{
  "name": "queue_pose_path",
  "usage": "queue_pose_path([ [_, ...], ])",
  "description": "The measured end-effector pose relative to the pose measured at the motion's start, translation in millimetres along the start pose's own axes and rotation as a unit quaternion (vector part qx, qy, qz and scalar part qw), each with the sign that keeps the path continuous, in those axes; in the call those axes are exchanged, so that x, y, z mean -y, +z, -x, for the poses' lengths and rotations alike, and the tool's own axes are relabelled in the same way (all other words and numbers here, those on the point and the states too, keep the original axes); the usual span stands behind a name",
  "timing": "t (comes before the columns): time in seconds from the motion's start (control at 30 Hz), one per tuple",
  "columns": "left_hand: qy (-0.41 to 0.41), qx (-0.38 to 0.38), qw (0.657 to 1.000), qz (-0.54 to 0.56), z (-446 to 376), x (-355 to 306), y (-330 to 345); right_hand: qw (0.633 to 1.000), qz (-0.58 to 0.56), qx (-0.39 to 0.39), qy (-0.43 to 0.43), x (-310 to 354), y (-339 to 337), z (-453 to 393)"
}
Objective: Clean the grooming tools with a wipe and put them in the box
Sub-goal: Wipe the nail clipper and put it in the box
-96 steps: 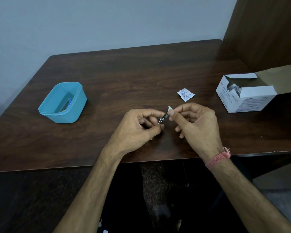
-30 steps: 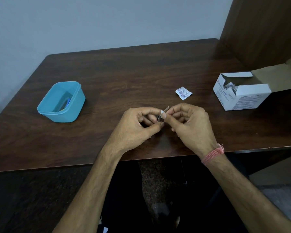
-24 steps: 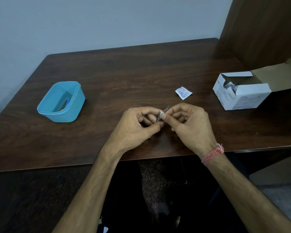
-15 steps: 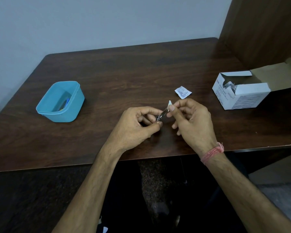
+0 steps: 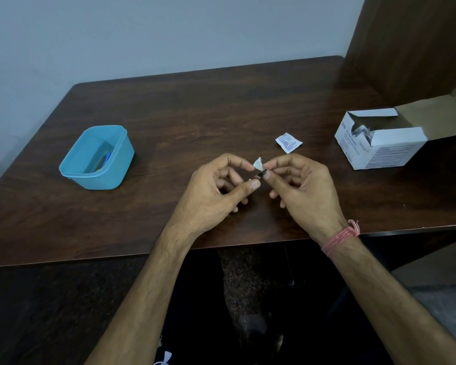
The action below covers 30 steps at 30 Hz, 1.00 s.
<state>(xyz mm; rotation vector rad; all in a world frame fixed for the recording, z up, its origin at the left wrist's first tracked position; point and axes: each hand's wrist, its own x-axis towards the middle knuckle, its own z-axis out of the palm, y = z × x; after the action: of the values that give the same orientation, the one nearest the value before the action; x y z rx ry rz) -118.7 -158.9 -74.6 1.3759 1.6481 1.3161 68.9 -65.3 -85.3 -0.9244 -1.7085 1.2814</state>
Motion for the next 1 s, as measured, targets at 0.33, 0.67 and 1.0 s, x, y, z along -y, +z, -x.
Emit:
queue_pose_path([
  [0.33,-0.015,-0.025,0.999,0.013,-0.6,1.0,0.0,0.999,0.025,0.004,-0.021,-5.5,-1.3,-1.4],
  [0.67,-0.018,-0.035,0.999,0.003,-0.1,-1.2,-1.3,0.998,-0.008,0.047,-0.037,-3.1,-3.3,-1.0],
  [1.0,-0.007,-0.055,0.998,0.008,-0.6,2.3,-1.8,0.996,0.041,0.067,-0.051,-4.8,0.2,-2.3],
])
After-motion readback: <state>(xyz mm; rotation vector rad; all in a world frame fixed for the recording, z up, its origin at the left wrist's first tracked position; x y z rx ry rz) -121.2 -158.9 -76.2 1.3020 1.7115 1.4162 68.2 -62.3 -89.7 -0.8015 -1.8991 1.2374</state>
